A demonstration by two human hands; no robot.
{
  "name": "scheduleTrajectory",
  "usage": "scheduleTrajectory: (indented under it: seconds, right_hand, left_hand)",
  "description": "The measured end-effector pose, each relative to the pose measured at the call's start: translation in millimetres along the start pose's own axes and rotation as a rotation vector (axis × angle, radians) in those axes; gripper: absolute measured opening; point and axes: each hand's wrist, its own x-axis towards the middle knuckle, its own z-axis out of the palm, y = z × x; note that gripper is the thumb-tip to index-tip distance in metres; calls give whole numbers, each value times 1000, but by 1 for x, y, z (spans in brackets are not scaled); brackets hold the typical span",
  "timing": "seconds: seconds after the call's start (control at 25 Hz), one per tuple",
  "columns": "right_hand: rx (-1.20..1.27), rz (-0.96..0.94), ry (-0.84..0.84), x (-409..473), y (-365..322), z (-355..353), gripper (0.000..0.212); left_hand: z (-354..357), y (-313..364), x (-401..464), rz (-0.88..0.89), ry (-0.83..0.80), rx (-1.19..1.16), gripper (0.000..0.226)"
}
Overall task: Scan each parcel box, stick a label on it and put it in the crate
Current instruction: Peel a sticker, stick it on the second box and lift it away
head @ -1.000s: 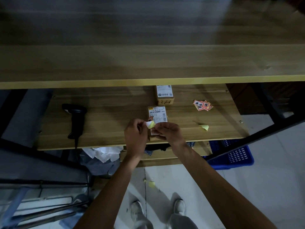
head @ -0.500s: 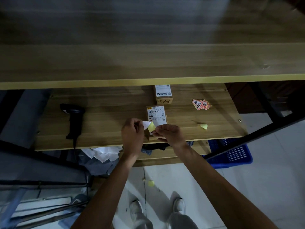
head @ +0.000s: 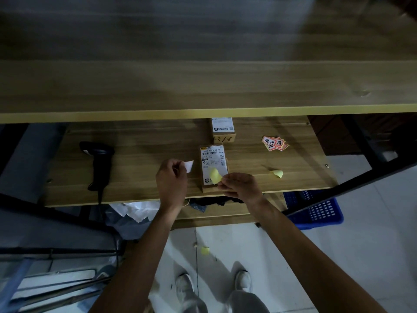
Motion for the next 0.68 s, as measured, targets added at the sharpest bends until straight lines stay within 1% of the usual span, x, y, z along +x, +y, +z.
scheduleTrajectory:
  seconds: [0.16, 0.28, 0.44, 0.6, 0.68]
  right_hand:
    - [-2, -16, 71, 1, -2, -33, 9]
    - [-60, -27, 175, 9, -9, -69, 17]
    - [-140, -21, 341, 32, -19, -122, 25]
    - [-235, 14, 365, 62, -33, -162, 23]
    - [-283, 41, 346, 77, -39, -172, 22]
  left_hand:
    - [4, -2, 0, -33, 7, -4, 12]
    - [13, -2, -8, -32, -18, -3, 13]
    - [28, -1, -19, 44, -68, -9, 13]
    - [42, 4, -28, 71, -100, -19, 7]
    - [48, 5, -31, 70, -107, -10, 7]
